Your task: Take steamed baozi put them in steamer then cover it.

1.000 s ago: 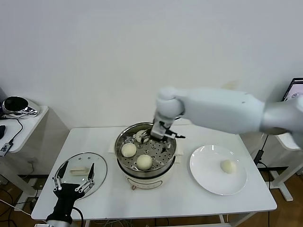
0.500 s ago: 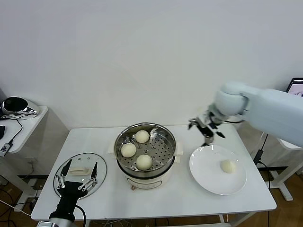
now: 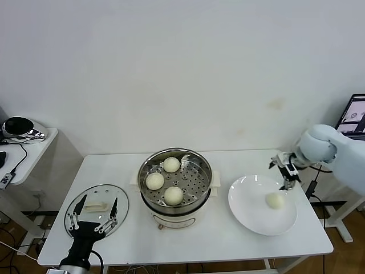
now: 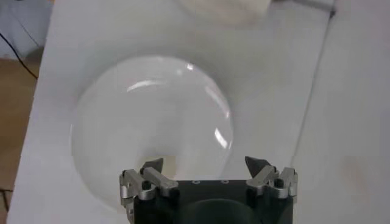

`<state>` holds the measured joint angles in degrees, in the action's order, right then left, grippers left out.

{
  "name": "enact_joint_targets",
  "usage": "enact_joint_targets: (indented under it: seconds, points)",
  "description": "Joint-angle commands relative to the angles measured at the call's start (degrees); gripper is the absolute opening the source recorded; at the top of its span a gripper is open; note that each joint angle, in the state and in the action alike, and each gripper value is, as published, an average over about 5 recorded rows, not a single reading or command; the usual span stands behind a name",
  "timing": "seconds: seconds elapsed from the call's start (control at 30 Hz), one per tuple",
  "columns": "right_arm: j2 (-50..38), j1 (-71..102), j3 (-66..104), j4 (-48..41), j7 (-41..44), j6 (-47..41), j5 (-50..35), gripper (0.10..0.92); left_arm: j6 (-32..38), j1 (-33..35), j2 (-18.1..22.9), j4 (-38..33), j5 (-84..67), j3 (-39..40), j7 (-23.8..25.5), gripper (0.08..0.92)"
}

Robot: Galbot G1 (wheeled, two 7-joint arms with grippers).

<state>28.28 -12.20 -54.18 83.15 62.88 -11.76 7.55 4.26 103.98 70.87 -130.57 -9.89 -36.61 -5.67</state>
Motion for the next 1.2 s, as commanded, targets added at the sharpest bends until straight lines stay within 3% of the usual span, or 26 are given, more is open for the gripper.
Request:
enact_joint_targets:
  seconds: [0.03, 0.4, 0.77, 1.2]
  points:
    - [0.7, 17.3, 13.9, -9.2, -0.5, 1.5, 7.0, 0.823, 0.0, 0.3, 0.1, -0.1, 0.1, -0.2, 0.0, 0.823]
    - [9.8, 20.7, 17.0, -17.9, -1.7, 3.0, 8.8, 0.823, -0.1, 1.3, 0.6, -0.4, 0.3, -0.9, -0.2, 0.823]
    - [12.0, 21.5, 17.4, -20.2, -1.5, 2.9, 9.6, 0.820, -0.3, 1.1, 0.7, -0.4, 0.3, -0.8, -0.1, 0.823]
    - [12.1, 22.2, 18.5, -20.5, -1.4, 2.3, 10.5, 0.687, -0.3, 1.0, 0.6, -0.3, 0.3, -0.8, -0.1, 0.823]
